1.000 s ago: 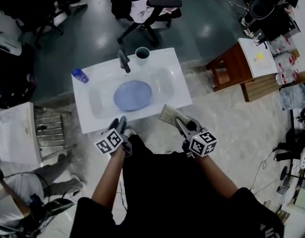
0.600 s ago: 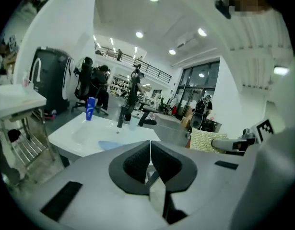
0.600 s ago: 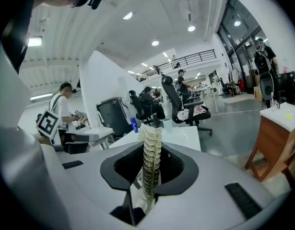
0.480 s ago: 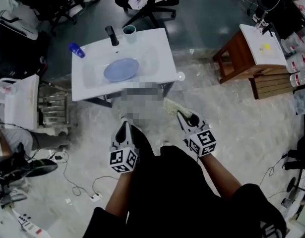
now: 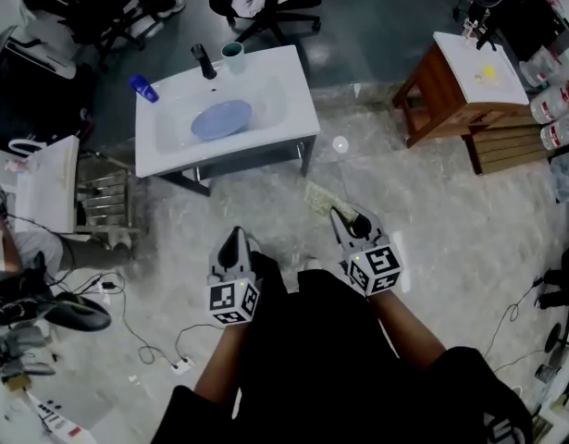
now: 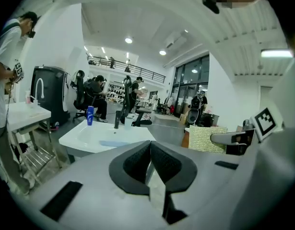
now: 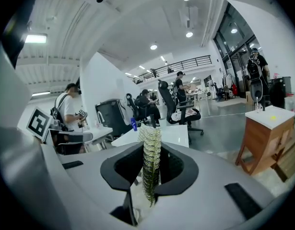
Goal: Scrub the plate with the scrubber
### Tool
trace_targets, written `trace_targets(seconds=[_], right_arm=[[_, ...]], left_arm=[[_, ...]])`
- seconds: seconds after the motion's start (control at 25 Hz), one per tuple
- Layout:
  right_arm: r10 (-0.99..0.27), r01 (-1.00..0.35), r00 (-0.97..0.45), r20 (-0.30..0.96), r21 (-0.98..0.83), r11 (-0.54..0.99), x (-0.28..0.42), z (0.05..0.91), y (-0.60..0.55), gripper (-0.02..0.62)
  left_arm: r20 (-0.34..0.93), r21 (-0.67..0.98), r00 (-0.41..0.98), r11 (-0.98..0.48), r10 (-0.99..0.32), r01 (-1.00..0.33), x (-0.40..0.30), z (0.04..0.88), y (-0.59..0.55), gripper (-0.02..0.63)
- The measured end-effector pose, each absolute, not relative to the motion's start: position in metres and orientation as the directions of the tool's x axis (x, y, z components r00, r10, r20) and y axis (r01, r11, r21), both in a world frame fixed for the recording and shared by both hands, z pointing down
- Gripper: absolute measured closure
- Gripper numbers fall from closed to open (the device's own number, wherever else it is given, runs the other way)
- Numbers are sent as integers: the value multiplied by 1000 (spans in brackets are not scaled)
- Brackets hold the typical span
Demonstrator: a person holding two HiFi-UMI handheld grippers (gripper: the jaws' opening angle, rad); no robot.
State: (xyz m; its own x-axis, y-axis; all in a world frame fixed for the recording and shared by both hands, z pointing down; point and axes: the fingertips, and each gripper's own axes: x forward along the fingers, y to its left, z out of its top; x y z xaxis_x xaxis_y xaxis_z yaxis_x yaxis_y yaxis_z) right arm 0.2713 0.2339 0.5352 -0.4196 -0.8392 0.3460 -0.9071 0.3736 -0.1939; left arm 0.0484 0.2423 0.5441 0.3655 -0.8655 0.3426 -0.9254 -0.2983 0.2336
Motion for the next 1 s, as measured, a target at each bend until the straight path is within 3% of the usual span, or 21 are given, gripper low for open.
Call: trace_targets(seconds=[0.56, 1.0], right_arm=[[-829, -890, -456, 325, -142, 434, 257, 523, 249, 531], [-851, -903, -428, 303, -108, 415, 287, 504, 258, 531]], left_arm=[[313, 206, 335, -281, -889, -937, 43, 541, 265, 601], [330, 272, 396, -315, -857, -909, 85, 549, 275, 601]])
